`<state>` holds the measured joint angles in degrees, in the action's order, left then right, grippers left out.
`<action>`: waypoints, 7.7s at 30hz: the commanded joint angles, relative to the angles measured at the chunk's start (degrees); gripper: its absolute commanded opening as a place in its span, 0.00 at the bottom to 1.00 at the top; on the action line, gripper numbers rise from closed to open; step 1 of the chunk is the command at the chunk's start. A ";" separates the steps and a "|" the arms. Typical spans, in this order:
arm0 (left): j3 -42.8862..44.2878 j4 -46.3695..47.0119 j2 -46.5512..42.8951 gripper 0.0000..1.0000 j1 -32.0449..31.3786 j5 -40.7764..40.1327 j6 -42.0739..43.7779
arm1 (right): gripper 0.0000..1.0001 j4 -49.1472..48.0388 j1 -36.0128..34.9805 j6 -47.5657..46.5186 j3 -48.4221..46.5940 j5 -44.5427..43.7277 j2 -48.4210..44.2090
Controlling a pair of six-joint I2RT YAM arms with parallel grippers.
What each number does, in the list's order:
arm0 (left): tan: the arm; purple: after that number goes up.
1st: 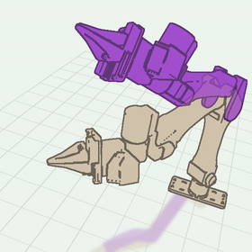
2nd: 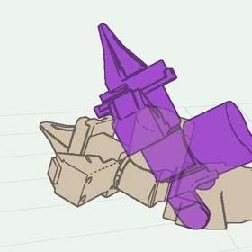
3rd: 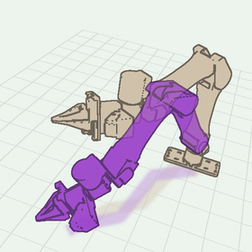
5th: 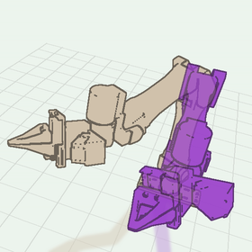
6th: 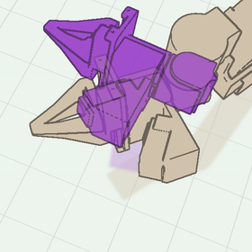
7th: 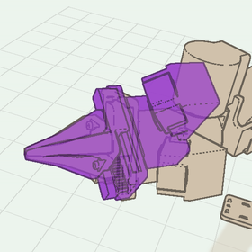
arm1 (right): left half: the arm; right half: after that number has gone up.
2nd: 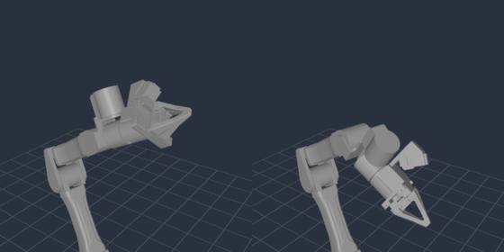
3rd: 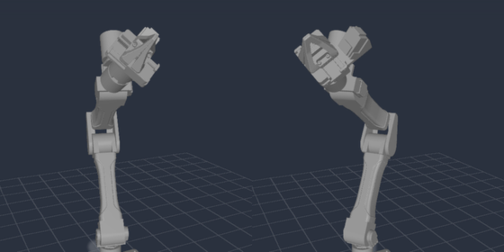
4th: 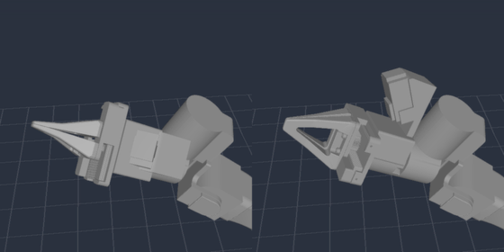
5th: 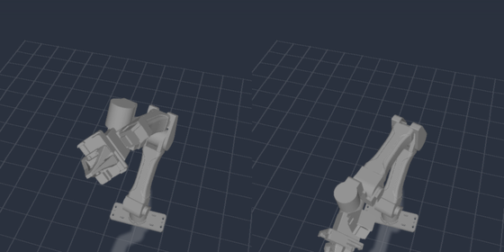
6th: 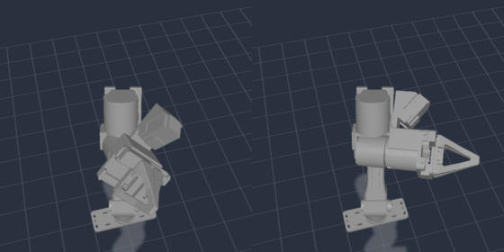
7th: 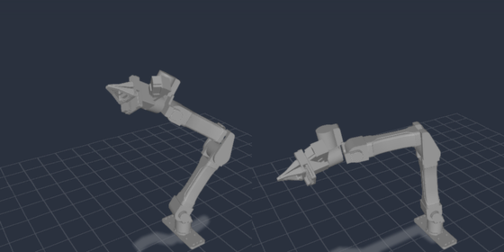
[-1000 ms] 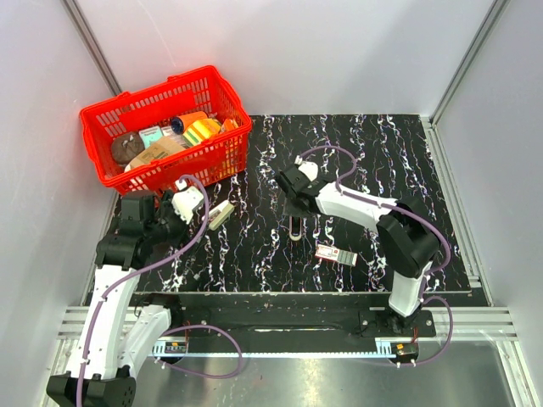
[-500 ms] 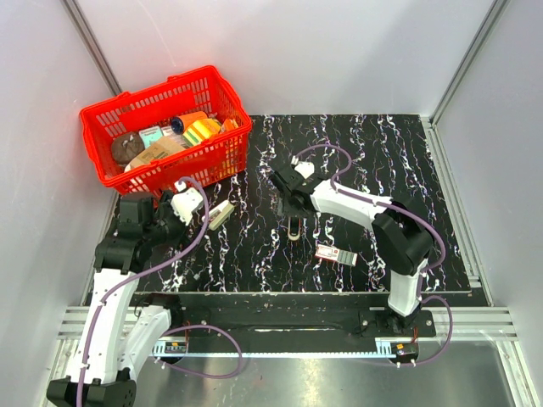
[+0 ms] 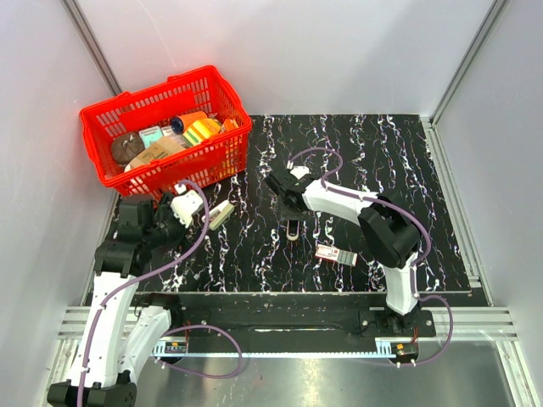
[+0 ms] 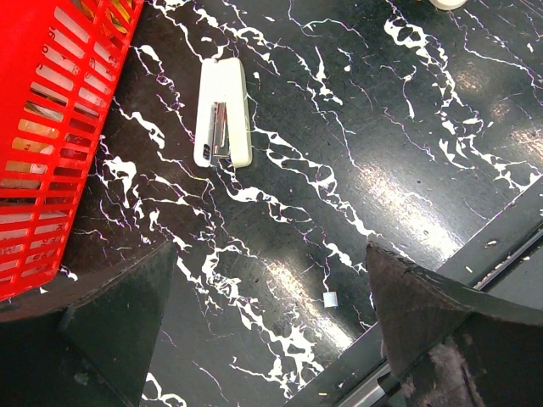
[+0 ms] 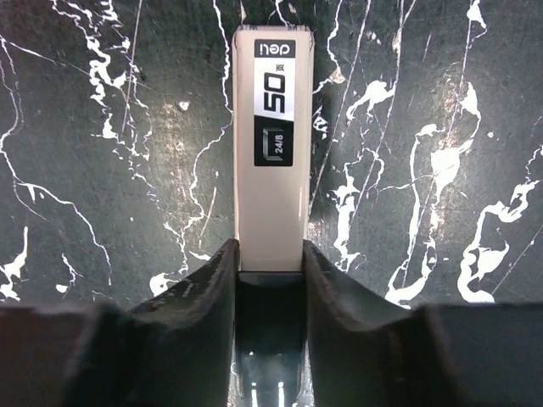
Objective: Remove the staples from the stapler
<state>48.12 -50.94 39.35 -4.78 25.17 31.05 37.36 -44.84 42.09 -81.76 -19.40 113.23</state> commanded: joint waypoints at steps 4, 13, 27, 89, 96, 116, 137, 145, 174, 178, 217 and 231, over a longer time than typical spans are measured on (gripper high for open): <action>-0.13 4.00 0.37 0.99 -0.15 0.93 -0.54 | 0.21 -0.01 -0.51 0.01 -1.83 -0.03 -0.99; -0.31 17.08 8.44 0.96 -2.69 3.75 -15.56 | 0.01 -8.52 -1.30 4.22 -0.60 5.86 -9.42; -0.66 33.89 30.51 0.99 -18.77 1.99 -26.92 | 0.00 -24.00 -3.41 10.73 11.26 8.15 -21.11; -3.81 48.10 40.54 0.00 -22.90 -19.78 9.71 | 0.00 -22.70 6.69 -9.99 22.25 29.42 -32.11; -10.41 59.54 42.91 0.00 -27.30 -31.22 20.44 | 0.00 -19.96 8.19 -12.90 23.48 26.61 -33.16; -21.48 79.31 47.48 0.00 -36.97 -42.74 38.90 | 0.00 -19.52 11.97 -17.12 26.38 24.15 -33.34; -7.44 65.47 45.56 0.00 -39.52 -44.51 18.38 | 0.00 -20.05 12.23 -16.69 26.74 25.02 -33.08; 1.27 51.13 42.04 0.00 -37.33 -38.10 5.53 | 0.00 -21.98 12.15 -15.98 24.81 24.33 -30.00; 11.03 17.28 31.85 0.82 -21.42 -8.83 -8.64 | 0.58 -26.30 10.39 -22.75 15.84 8.85 -13.82; 12.00 13.07 27.80 0.82 -19.66 -8.29 -8.46 | 0.71 -23.31 9.42 -23.19 15.31 8.15 -16.63; 8.92 2.24 16.98 0.99 2.49 -10.40 -9.34 | 0.78 -30.59 -9.21 -48.15 6.96 17.29 -1.00; 6.99 2.60 16.55 0.99 2.93 -11.45 -9.08 | 0.61 -31.04 -9.56 -47.45 4.94 18.96 2.70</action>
<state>55.48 -50.46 56.62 -2.28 13.56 22.59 8.14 -53.58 -4.91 -73.89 -1.80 114.72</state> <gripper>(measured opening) 0.987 0.641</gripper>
